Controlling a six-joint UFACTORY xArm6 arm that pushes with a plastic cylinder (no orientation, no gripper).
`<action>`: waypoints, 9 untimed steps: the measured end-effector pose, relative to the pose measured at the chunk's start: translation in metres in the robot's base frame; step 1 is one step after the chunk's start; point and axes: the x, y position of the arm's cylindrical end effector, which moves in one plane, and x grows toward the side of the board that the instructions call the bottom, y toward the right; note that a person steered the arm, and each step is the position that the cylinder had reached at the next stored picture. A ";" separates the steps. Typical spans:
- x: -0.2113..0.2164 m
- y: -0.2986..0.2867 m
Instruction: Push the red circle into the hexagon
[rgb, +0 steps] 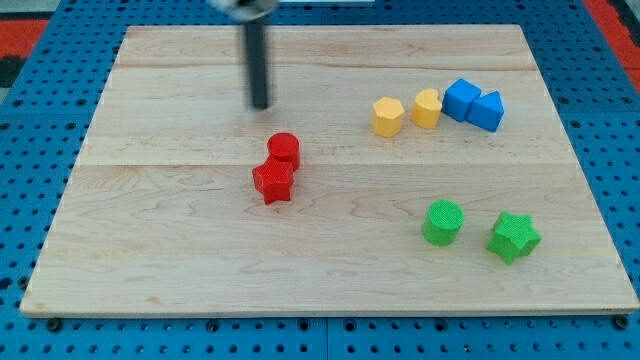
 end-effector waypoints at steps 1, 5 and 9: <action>0.095 -0.034; 0.045 0.068; -0.005 0.156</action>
